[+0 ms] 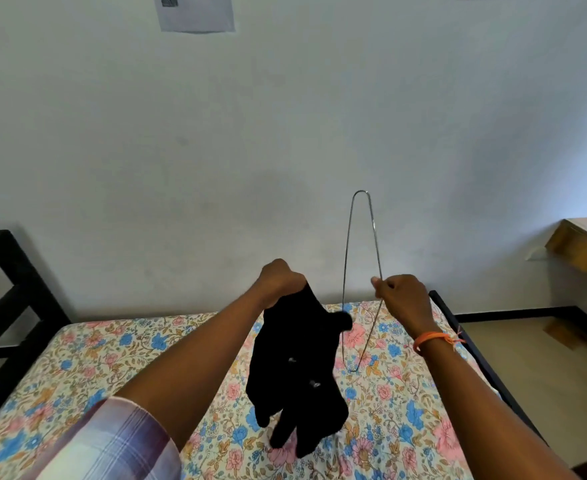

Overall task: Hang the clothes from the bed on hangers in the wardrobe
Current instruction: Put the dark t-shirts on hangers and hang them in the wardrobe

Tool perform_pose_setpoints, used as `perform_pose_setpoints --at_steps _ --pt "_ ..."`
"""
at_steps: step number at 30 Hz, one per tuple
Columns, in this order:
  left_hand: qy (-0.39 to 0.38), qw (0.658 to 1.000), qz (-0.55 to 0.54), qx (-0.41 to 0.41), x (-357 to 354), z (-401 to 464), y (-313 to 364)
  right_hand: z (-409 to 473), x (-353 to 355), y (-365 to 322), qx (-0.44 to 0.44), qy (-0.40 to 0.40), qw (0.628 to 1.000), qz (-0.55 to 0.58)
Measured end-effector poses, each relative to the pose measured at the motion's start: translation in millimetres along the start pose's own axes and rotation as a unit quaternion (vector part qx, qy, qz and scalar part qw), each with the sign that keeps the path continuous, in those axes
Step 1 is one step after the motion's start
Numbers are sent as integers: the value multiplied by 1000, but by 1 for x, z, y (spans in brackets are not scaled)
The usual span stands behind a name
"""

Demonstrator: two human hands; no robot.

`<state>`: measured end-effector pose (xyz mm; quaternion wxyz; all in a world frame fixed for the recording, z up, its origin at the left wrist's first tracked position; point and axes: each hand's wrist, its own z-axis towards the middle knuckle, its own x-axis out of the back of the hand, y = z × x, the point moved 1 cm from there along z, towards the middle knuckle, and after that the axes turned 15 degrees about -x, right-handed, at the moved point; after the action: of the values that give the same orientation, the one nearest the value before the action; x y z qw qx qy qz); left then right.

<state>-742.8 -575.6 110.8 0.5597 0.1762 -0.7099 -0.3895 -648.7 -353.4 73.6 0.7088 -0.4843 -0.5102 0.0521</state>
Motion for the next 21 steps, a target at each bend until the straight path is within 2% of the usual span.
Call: perform_pose_setpoints --at_steps 2,5,11,14,17,21 --pt "-49 997 50 -19 5 3 9 1 15 -10 32 13 999 12" --pt "-95 993 63 -13 6 5 17 3 32 -26 53 26 998 27" --pt "-63 984 165 -32 3 2 17 4 40 -46 29 85 973 212" --pt "-42 979 194 -41 9 1 17 4 37 -50 28 107 963 246" --pt "-24 975 214 -52 22 -1 16 9 37 -52 16 87 950 298" --pt "-7 981 193 -29 40 -2 10 8 37 -55 33 80 947 309"
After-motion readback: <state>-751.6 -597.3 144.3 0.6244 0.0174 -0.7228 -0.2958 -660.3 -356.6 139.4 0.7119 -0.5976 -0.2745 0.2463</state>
